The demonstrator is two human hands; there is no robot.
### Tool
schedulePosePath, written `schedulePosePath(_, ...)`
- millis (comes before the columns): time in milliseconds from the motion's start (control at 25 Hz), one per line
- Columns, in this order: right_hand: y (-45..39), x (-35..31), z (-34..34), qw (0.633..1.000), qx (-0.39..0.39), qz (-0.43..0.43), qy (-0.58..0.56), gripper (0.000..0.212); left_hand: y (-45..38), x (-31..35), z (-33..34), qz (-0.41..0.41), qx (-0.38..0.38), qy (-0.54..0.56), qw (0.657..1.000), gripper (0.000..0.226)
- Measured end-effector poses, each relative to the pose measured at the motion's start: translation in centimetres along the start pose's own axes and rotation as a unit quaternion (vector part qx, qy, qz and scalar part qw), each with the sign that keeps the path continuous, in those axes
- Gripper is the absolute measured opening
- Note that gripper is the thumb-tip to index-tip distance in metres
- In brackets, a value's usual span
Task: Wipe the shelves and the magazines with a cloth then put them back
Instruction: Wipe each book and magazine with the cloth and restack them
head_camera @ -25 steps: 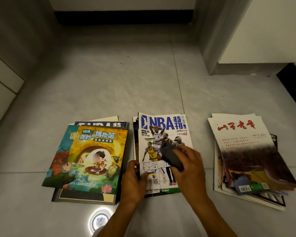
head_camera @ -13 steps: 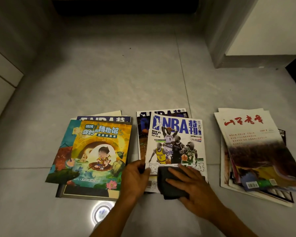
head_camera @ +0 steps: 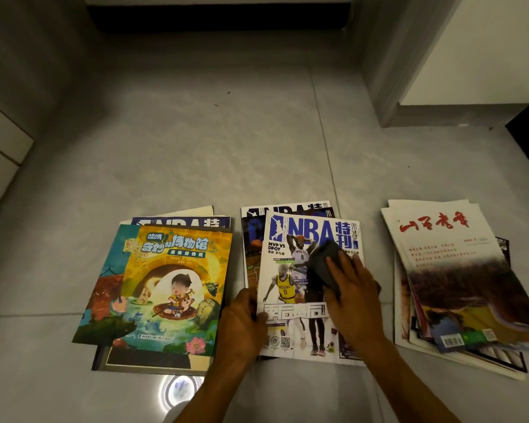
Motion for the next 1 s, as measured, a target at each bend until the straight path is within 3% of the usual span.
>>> schedulePosePath(80, 0.6, -2.5, 0.6, 1.0, -0.01, 0.009, -0.015, 0.059, -0.2, 0.2, -0.1, 0.007, 0.02, 0.004, 1.0, 0.016)
schedulePosePath(200, 4.2, -6.5, 1.3, 0.989, -0.019, -0.149, 0.009, 0.051, -0.7, 0.5, -0.1, 0.021, 0.056, 0.013, 0.998, 0.011)
schedulePosePath(320, 5.0, -4.4, 0.8, 0.973, -0.023, -0.231, 0.016, 0.035, -0.9, 0.4, 0.1, 0.014, 0.049, 0.011, 0.999, 0.025)
schedulePosePath(400, 3.6, -2.6, 0.5, 0.976, -0.023, -0.217, 0.005, 0.037, -1.1, 0.1, 0.2, 0.014, 0.039, 0.001, 0.999, 0.033)
schedulePosePath(560, -1.8, -2.0, 0.1, 0.994, 0.013, -0.086, -0.072, 0.047, -1.0, -0.5, 0.6, 0.017, 0.016, 0.023, 0.999, 0.033)
schedulePosePath(720, -7.1, -4.5, -0.7, 0.985, 0.005, 0.024, -0.168, 0.051, -1.4, -0.8, 0.9, 0.006, 0.011, 0.021, 1.0, 0.03)
schedulePosePath(800, -4.8, -6.8, -0.5, 0.987, 0.009, -0.013, -0.16, 0.052, -1.5, -0.9, 0.8, -0.007, 0.01, 0.023, 1.0, 0.027)
schedulePosePath(880, -2.2, -7.9, -0.5, 0.983, -0.004, -0.161, -0.086, 0.055, -1.9, -0.7, 0.5, -0.014, 0.012, 0.025, 1.0, 0.023)
schedulePosePath(920, -3.1, -7.4, -0.7, 0.978, -0.038, -0.193, -0.074, 0.059, -2.0, -0.7, 0.5, -0.018, 0.011, 0.021, 1.0, 0.021)
schedulePosePath(1000, -7.6, -5.4, -0.4, 0.987, -0.096, -0.106, -0.068, 0.063, -2.1, -0.5, 0.4, -0.023, 0.005, 0.011, 1.0, 0.019)
Point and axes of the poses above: each hand's wrist, its own y-axis away from the middle knuckle, its own z-axis out of the palm, x = y × z, the point moved 4 cm from there along -y, towards the middle knuckle, and after that the axes turned 7 degrees about -x, right-handed, at the moved point
